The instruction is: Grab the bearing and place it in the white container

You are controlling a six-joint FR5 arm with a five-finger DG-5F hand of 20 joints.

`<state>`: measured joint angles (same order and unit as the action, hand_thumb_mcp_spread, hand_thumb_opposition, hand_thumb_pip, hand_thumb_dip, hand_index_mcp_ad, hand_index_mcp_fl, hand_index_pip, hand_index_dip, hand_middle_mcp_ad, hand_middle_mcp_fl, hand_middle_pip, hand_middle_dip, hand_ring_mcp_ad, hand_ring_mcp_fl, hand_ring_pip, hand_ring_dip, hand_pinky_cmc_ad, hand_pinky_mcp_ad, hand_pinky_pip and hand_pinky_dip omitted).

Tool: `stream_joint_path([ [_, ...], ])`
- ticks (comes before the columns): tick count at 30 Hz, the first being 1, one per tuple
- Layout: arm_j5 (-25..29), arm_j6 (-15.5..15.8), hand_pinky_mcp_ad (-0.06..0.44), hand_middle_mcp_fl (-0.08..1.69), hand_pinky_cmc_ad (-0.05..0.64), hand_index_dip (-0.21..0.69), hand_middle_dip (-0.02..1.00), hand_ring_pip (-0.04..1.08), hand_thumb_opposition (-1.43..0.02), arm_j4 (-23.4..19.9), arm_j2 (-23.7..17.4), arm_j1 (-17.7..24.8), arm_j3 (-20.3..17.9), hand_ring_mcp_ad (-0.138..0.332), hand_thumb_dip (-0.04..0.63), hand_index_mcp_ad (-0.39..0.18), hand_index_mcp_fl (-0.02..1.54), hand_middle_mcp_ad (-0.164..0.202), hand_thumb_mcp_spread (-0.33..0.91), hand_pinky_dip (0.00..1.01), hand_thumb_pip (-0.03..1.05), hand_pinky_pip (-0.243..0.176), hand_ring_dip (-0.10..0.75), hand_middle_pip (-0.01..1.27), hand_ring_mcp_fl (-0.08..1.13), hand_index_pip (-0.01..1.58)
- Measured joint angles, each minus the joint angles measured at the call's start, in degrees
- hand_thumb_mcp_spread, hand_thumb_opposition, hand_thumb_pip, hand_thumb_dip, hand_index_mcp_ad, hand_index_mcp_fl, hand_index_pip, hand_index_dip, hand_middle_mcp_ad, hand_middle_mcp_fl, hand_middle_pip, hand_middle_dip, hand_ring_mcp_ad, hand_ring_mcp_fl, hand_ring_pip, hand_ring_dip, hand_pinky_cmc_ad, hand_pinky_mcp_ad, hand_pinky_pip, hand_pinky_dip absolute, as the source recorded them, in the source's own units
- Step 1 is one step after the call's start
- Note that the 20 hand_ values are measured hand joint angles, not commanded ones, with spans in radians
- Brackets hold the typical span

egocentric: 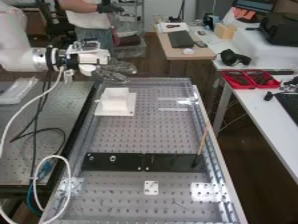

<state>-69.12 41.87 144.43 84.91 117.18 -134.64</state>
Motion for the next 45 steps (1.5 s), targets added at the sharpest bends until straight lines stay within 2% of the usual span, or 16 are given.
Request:
stream_joint_path([
  [6, 11.2, -3.8, 0.279, 0.10, 0.365, 0.126, 0.19, 0.09, -0.86, -3.9, -0.2, 6.0, -3.3, 0.099, 0.332, -0.136, 0.42, 0.044, 0.42, 0.18, 0.58, -0.065, 0.075, 0.14, 0.01, 1.22],
  [9, 12.3, -4.3, 0.279, 0.09, 0.361, 0.126, 0.19, 0.09, -0.86, -5.4, 0.2, 7.1, -4.3, 0.101, 0.332, -0.136, 0.42, 0.044, 0.42, 0.18, 0.58, -0.065, 0.075, 0.14, 0.01, 1.22],
  [22, 11.1, -3.3, 0.279, 0.09, 0.361, 0.124, 0.19, 0.10, -0.86, -7.3, 2.2, 7.5, -4.9, 0.101, 0.332, -0.136, 0.42, 0.044, 0.42, 0.18, 0.58, -0.065, 0.082, 0.14, 0.01, 1.22],
  [32, 8.0, -5.1, 0.279, 0.09, 0.365, 0.124, 0.19, 0.10, -0.87, -7.6, 7.1, 6.0, -3.5, 0.101, 0.332, -0.136, 0.42, 0.044, 0.42, 0.18, 0.58, -0.065, 0.082, 0.14, 0.01, 1.22],
  [38, 7.4, -5.6, 0.279, 0.10, 0.361, 0.126, 0.19, 0.10, -0.87, -6.6, 8.2, 5.5, -2.6, 0.101, 0.332, -0.138, 0.40, 0.044, 0.42, 0.18, 0.58, -0.065, 0.084, 0.14, 0.01, 1.22],
  [41, 7.3, -5.7, 0.279, 0.08, 0.361, 0.126, 0.19, 0.10, -0.87, -5.5, 8.3, 5.4, -2.3, 0.101, 0.332, -0.140, 0.27, 0.044, 0.42, 0.18, 0.58, -0.065, 0.084, 0.13, 0.01, 1.17],
  [45, 7.2, -6.4, 0.278, 0.02, 0.361, 0.129, 0.19, 0.10, -0.85, -2.6, 8.5, 5.1, -1.4, 0.099, 0.316, -0.138, 0.09, 0.044, 0.39, 0.21, 0.58, -0.075, 0.084, 0.14, 0.01, 0.93],
])
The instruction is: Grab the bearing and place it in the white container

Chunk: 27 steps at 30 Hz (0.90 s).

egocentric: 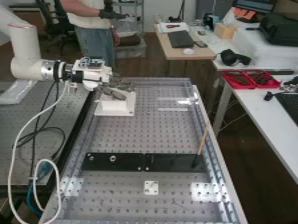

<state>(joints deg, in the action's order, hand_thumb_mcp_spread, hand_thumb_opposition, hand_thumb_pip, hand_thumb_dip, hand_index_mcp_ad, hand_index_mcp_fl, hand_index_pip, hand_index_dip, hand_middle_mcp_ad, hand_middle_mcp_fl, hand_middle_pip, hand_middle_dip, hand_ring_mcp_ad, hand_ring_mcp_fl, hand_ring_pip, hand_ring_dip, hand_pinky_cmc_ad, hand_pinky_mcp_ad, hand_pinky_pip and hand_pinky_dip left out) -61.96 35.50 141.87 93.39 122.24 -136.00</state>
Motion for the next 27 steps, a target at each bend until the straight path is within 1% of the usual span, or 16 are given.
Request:
stream_joint_path([
  [2, 0.1, -0.2, 0.279, 0.02, 0.361, 0.138, 0.19, 0.09, -0.84, 0.3, 0.1, -0.2, 0.1, 0.099, 0.311, -0.138, 0.06, 0.044, 0.37, 0.22, 0.58, -0.075, 0.084, 0.13, 0.01, 0.82],
  [3, 0.2, -0.3, 0.278, 0.00, 0.361, 0.134, 0.19, 0.09, -0.82, 0.4, 0.1, -0.2, 0.2, 0.099, 0.302, -0.138, 0.04, 0.044, 0.36, 0.23, 0.58, -0.075, 0.084, 0.13, 0.01, 0.74],
  [5, 0.2, -0.2, 0.278, 0.00, 0.361, 0.141, 0.19, 0.09, -0.82, 0.5, 0.0, -0.3, 0.1, 0.099, 0.300, -0.138, 0.00, 0.045, 0.35, 0.24, 0.60, -0.075, 0.084, 0.13, 0.01, 0.63],
  [6, 0.1, -0.2, 0.278, 0.00, 0.361, 0.162, 0.19, 0.09, -0.81, 0.4, -0.3, -0.4, 0.1, 0.099, 0.300, -0.138, 0.00, 0.045, 0.35, 0.24, 0.62, -0.075, 0.084, 0.13, 0.02, 0.60],
  [7, 0.0, -0.1, 0.278, 0.01, 0.365, 0.157, 0.19, 0.09, -0.80, 0.5, -0.5, -0.4, 0.1, 0.099, 0.300, -0.136, 0.00, 0.042, 0.35, 0.24, 0.63, -0.075, 0.082, 0.13, 0.02, 0.58],
  [8, -0.3, 0.1, 0.279, 0.01, 0.365, 0.175, 0.19, 0.08, -0.80, 0.6, -1.0, -0.5, 0.2, 0.099, 0.300, -0.126, 0.00, 0.042, 0.33, 0.25, 0.63, -0.075, 0.082, 0.12, 0.01, 0.58],
  [10, -1.0, 0.5, 0.278, 0.01, 0.361, 0.188, 0.19, 0.08, -0.81, 1.4, -2.0, -0.9, 0.4, 0.099, 0.300, -0.126, 0.00, 0.040, 0.32, 0.26, 0.63, -0.091, 0.082, 0.12, 0.02, 0.54],
  [13, -3.6, 0.9, 0.279, 0.01, 0.365, 0.215, 0.19, 0.07, -0.79, 4.4, -4.8, -2.7, 1.3, 0.099, 0.290, -0.122, 0.01, 0.044, 0.31, 0.28, 0.62, -0.093, 0.082, 0.12, 0.02, 0.47],
  [15, -6.4, 1.9, 0.279, 0.01, 0.361, 0.215, 0.19, 0.08, -0.79, 7.1, -7.7, -4.7, 2.6, 0.099, 0.279, -0.124, 0.01, 0.042, 0.32, 0.28, 0.59, -0.096, 0.082, 0.13, 0.02, 0.35],
  [16, -7.0, 2.1, 0.278, 0.01, 0.367, 0.229, 0.19, 0.08, -0.78, 7.6, -8.3, -5.2, 2.9, 0.101, 0.267, -0.117, 0.01, 0.042, 0.32, 0.28, 0.58, -0.096, 0.082, 0.13, 0.02, 0.32],
  [18, -10.2, 3.3, 0.279, 0.01, 0.367, 0.237, 0.19, 0.08, -0.77, 10.1, -10.6, -7.6, 4.6, 0.101, 0.265, -0.110, 0.01, 0.040, 0.32, 0.28, 0.57, -0.096, 0.082, 0.13, 0.02, 0.24],
  [20, -13.4, 3.8, 0.279, 0.01, 0.367, 0.248, 0.19, 0.08, -0.76, 12.3, -11.6, -10.1, 6.7, 0.103, 0.269, -0.108, 0.02, 0.044, 0.32, 0.28, 0.56, -0.096, 0.082, 0.13, 0.01, 0.21],
  [22, -15.4, 4.0, 0.278, 0.01, 0.363, 0.264, 0.19, 0.08, -0.75, 13.7, -11.7, -11.8, 8.2, 0.108, 0.248, -0.110, 0.04, 0.040, 0.30, 0.28, 0.52, -0.101, 0.082, 0.12, 0.01, 0.19],
  [24, -18.9, 4.2, 0.278, 0.01, 0.361, 0.278, 0.19, 0.08, -0.75, 15.8, -11.4, -14.6, 11.0, 0.110, 0.239, -0.110, 0.07, 0.040, 0.30, 0.28, 0.49, -0.103, 0.082, 0.12, 0.01, 0.16],
  [25, -19.7, 4.2, 0.278, 0.01, 0.367, 0.290, 0.19, 0.08, -0.73, 16.2, -11.2, -15.3, 11.7, 0.113, 0.225, -0.110, 0.07, 0.045, 0.30, 0.28, 0.49, -0.103, 0.082, 0.13, 0.01, 0.16],
  [27, -22.8, 4.2, 0.278, 0.01, 0.379, 0.316, 0.19, 0.08, -0.73, 17.9, -10.3, -18.0, 14.6, 0.112, 0.206, -0.098, 0.07, 0.038, 0.31, 0.28, 0.44, -0.103, 0.082, 0.12, 0.01, 0.15],
])
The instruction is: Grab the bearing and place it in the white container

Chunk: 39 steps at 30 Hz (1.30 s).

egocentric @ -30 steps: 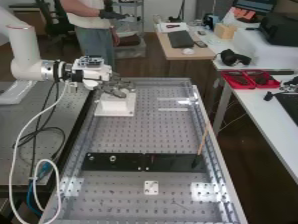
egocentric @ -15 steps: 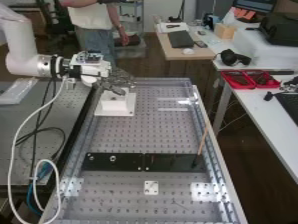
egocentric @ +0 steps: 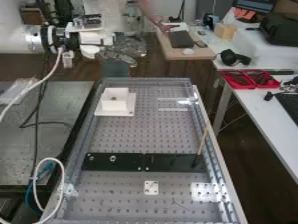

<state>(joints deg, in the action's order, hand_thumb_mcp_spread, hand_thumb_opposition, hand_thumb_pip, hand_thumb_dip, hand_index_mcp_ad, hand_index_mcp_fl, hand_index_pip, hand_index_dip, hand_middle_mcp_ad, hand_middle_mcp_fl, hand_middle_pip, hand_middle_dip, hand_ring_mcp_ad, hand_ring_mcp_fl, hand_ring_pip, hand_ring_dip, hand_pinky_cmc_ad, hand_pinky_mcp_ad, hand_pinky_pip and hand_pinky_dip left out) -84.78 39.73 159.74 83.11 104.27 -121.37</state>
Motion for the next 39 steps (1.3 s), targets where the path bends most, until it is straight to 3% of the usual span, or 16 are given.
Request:
stream_joint_path([
  [6, -6.5, 0.0, 0.278, 0.01, 0.380, 0.346, 0.19, 0.09, -0.73, 3.2, 3.8, -6.5, 8.0, 0.115, 0.208, -0.096, 0.13, 0.044, 0.30, 0.28, 0.43, -0.101, 0.082, 0.12, 0.01, 0.12],
  [17, -13.8, 1.9, 0.278, 0.00, 0.380, 0.363, 0.19, 0.09, -0.73, 8.9, 11.0, -14.7, 22.2, 0.115, 0.188, -0.089, 0.12, 0.040, 0.32, 0.29, 0.42, -0.101, 0.082, 0.12, 0.01, 0.10],
  [21, -16.1, 1.2, 0.278, 0.00, 0.379, 0.363, 0.19, 0.09, -0.73, 10.8, 12.7, -17.5, 26.6, 0.119, 0.188, -0.089, 0.12, 0.044, 0.32, 0.29, 0.42, -0.101, 0.082, 0.13, 0.01, 0.10],
  [39, -17.3, -3.2, 0.278, 0.00, 0.380, 0.363, 0.19, 0.09, -0.73, 13.1, 12.7, -19.3, 27.9, 0.115, 0.188, -0.089, 0.12, 0.042, 0.32, 0.29, 0.42, -0.101, 0.086, 0.13, 0.01, 0.10],
])
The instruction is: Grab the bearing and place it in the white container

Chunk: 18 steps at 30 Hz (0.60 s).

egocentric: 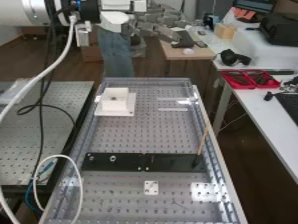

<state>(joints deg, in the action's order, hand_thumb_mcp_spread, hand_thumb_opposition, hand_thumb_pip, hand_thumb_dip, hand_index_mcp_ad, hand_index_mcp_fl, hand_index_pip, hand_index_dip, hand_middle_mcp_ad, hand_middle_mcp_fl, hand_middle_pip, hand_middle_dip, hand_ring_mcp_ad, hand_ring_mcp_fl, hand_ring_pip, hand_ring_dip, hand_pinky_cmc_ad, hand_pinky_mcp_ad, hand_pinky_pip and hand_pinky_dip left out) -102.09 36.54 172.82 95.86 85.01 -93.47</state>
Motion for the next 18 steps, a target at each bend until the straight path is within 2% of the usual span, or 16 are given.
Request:
stream_joint_path([
  [11, 0.1, -1.8, 0.278, 0.00, 0.380, 0.363, 0.19, 0.09, -0.73, -0.3, -0.6, -0.8, -0.9, 0.115, 0.188, -0.089, 0.12, 0.042, 0.32, 0.29, 0.42, -0.101, 0.086, 0.13, 0.01, 0.10],
  [18, 0.1, -1.4, 0.278, 0.00, 0.384, 0.363, 0.19, 0.09, -0.73, -1.6, -1.1, -1.3, -1.6, 0.119, 0.188, -0.089, 0.12, 0.042, 0.32, 0.29, 0.42, -0.101, 0.086, 0.13, 0.01, 0.10],
])
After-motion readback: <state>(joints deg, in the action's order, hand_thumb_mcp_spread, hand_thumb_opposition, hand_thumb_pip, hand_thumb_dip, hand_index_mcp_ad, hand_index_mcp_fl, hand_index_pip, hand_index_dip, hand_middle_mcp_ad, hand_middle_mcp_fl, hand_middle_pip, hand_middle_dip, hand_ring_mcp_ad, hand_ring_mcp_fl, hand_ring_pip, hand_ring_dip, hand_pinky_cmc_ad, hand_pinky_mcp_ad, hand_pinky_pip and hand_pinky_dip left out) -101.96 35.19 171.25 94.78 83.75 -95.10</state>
